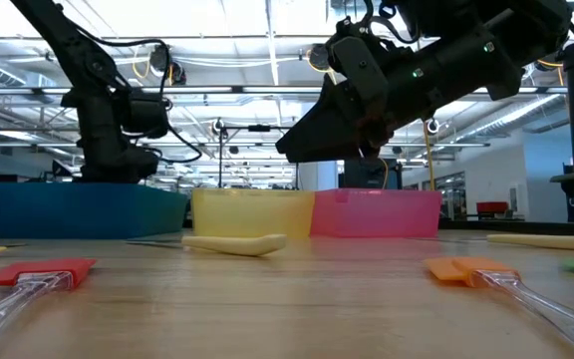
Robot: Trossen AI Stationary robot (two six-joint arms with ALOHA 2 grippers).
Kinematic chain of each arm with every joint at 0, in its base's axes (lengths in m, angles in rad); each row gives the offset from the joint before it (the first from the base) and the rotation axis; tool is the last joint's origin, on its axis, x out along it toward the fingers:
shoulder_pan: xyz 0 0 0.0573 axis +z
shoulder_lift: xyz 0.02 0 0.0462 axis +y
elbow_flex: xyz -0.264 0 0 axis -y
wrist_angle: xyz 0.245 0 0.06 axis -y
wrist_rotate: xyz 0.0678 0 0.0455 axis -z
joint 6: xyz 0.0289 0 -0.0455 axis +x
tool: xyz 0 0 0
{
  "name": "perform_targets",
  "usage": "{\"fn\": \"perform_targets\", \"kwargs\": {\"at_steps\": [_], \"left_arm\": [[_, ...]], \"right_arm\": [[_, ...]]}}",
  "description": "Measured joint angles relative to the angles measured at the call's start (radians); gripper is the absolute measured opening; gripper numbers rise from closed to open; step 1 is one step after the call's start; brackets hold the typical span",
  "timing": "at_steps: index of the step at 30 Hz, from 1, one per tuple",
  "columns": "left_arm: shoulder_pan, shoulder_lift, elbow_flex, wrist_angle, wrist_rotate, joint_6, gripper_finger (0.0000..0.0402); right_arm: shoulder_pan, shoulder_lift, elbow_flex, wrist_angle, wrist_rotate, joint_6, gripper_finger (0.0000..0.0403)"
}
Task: Pick & Place Kitchen Items
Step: Put the green serving spoon into the blue bin, then put the right yellow knife into the red bin
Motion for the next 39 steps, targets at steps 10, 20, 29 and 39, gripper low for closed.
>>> {"fn": "perform_targets", "kwargs": {"at_steps": [10,20,29,39], "left_arm": [[0.0,-0.005,0.0,0.022,-0.082,0.004,0.0119],[-0.002,-0.15,0.0,-0.006,-0.019,0.033,0.0121],[-0.04,-0.43,0.0,-0.003,-0.019,0.003,0.0122],[-0.229,-0.587,0.001,0.026,-0.042,-0.062,0.0122]], "right_arm": [[0.0,0.0,0.0,0.0,0.001,0.0,0.018],[0.0,0.0,0.0,0.0,0.001,0.001,0.018],[0.0,0.0,0.0,0.0,0.001,0.026,0.018],[0.0,-0.01,0.0,-0.022,-0.001,0.027,0.018]]}}
